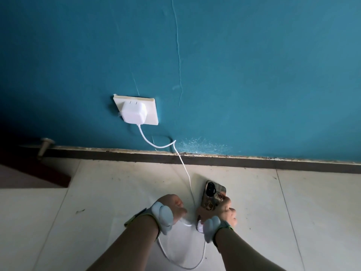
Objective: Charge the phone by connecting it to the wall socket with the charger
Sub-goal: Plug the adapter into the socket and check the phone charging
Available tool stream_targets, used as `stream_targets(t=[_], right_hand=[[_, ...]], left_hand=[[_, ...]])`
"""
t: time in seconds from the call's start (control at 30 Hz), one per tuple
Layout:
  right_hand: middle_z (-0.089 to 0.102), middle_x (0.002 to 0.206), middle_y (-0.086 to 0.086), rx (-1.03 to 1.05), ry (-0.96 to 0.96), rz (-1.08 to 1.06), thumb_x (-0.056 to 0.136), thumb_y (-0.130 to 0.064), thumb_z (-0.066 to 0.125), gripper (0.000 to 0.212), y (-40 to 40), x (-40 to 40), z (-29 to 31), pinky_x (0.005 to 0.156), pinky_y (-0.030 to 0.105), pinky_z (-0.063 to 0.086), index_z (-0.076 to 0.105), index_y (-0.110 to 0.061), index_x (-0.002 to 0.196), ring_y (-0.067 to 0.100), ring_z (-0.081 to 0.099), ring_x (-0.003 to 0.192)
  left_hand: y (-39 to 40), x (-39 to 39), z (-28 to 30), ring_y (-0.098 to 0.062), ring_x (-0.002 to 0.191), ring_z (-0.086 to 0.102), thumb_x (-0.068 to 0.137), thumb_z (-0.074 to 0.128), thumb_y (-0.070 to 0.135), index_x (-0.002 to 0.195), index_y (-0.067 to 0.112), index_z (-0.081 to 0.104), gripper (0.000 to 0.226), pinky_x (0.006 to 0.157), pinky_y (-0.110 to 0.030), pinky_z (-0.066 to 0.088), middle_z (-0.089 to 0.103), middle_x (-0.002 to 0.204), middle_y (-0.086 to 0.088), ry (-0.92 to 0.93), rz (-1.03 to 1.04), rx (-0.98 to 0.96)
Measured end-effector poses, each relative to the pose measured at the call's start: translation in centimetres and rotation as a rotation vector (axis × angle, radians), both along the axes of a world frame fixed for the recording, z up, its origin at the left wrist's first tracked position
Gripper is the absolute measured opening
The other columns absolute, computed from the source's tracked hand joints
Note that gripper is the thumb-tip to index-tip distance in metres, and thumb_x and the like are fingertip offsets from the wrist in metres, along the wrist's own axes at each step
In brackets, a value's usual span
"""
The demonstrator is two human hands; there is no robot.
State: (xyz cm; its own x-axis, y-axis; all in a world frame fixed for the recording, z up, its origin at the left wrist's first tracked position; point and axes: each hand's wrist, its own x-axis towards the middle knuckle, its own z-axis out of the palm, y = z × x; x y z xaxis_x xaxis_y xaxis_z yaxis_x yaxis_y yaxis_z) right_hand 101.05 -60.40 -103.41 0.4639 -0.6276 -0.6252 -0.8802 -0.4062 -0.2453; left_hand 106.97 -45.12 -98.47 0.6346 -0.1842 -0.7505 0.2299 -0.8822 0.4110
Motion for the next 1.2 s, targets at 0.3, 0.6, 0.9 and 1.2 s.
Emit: stream_targets(t=[0.3, 0.6, 0.9, 1.2], right_hand=[[0.053, 0.067, 0.009, 0.863, -0.401, -0.512, 0.069, -0.014, 0.068, 0.041, -2.7, 1.2, 4.0, 0.052, 0.028, 0.044, 0.063, -0.021, 0.109, 0.021, 0.046, 0.048], [0.061, 0.107, 0.024, 1.551, -0.478, -0.457, 0.062, -0.019, 0.047, 0.066, -3.2, 2.1, 8.9, 0.088, 0.044, 0.047, 0.058, 0.005, 0.123, 0.037, 0.061, 0.093], [0.057, 0.136, 0.023, 1.717, -0.459, -0.364, 0.089, -0.059, 0.05, 0.07, -2.5, 2.0, 10.4, 0.097, 0.051, 0.048, 0.058, -0.005, 0.133, 0.041, 0.057, 0.123], [0.071, 0.104, 0.017, 1.594, -0.467, -0.381, 0.095, -0.052, 0.044, 0.062, -2.5, 1.5, 10.7, 0.071, 0.034, 0.058, 0.06, -0.001, 0.124, 0.028, 0.072, 0.086]], left_hand=[[-0.7, 0.9, 1.5, -0.022, 0.07, 0.052, 0.085, 0.058, 0.027, 0.082, 0.013, 0.059, 0.014, 0.061, -0.025, 0.038, 0.061, 0.082, -0.01, 0.089, 0.147, -0.117], [-2.5, 1.3, 3.6, -0.019, 0.06, 0.041, 0.1, 0.043, 0.033, 0.085, 0.012, 0.05, 0.026, 0.057, -0.025, 0.029, 0.046, 0.077, -0.005, 0.287, 0.664, -0.353], [-2.5, 1.0, 4.9, -0.024, 0.081, 0.067, 0.094, 0.042, 0.061, 0.097, 0.016, 0.07, 0.053, 0.078, -0.036, 0.057, 0.074, 0.091, -0.006, 0.264, 0.868, -0.624], [-2.9, 0.3, 5.3, -0.019, 0.07, 0.073, 0.083, 0.062, 0.051, 0.087, 0.017, 0.075, 0.036, 0.061, -0.029, 0.056, 0.077, 0.089, -0.004, 0.27, 0.854, -0.77]])
